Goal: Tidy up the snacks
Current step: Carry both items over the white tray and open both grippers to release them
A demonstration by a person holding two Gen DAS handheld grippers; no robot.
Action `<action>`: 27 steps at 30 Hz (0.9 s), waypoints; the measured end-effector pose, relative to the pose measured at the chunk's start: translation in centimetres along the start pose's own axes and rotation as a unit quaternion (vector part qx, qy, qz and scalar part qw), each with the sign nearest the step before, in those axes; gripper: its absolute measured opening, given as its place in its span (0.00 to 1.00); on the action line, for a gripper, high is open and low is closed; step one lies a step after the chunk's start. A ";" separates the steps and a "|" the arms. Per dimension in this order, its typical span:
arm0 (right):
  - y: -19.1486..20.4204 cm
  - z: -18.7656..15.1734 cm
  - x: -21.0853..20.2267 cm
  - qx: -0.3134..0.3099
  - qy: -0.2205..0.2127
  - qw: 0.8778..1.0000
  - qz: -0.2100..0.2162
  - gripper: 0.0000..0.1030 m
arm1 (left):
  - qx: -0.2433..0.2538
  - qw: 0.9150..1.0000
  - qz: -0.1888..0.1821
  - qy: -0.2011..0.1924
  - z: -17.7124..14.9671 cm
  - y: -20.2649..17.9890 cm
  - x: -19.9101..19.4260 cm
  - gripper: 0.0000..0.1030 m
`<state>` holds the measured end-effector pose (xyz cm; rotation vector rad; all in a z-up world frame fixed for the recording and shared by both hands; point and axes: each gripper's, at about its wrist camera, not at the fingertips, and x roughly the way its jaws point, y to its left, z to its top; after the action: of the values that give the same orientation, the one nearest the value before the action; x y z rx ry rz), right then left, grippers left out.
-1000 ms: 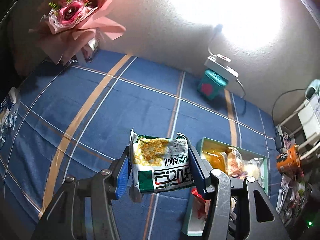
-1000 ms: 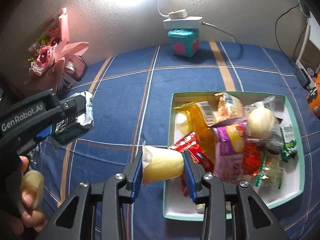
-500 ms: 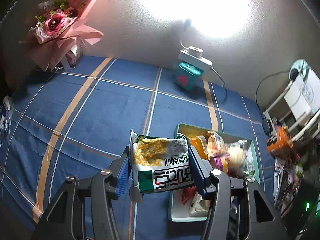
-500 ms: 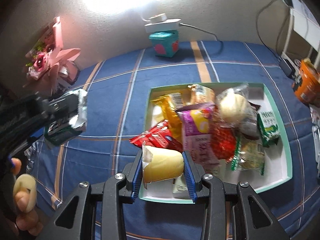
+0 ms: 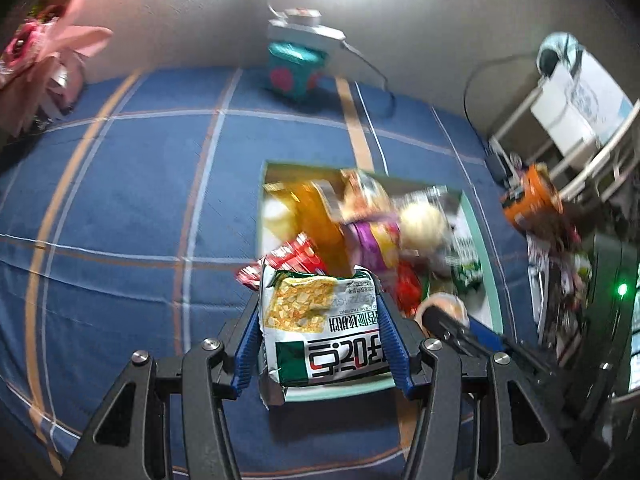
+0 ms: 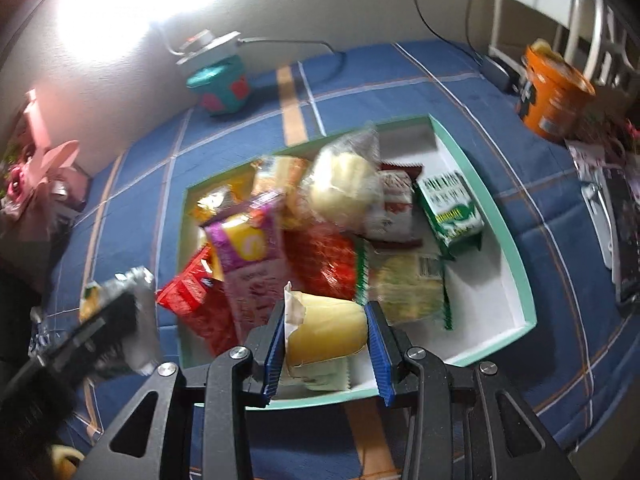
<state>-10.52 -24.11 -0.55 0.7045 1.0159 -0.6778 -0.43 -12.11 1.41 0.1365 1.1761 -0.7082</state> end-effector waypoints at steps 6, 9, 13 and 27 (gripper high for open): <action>-1.2 -0.1 0.9 0.016 0.017 1.000 -0.009 0.39 | 0.009 0.999 0.016 0.026 -0.9 -0.9 1.9 0.55; -1.5 -0.2 1.5 0.020 0.028 0.999 -0.012 0.39 | 0.001 0.999 0.019 0.037 -1.0 -0.8 2.7 0.55; -1.7 -0.3 1.9 0.025 0.039 0.999 -0.010 0.39 | -0.006 0.999 0.022 0.043 -1.1 -0.6 3.0 0.55; -1.2 0.1 3.0 0.013 0.050 0.999 -0.019 0.39 | -0.021 0.998 0.029 0.059 -0.9 -0.4 4.8 0.55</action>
<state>-10.33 -25.40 -3.46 0.7496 1.1155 -0.6947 -0.43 -14.14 -3.10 0.1791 1.2930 -0.6307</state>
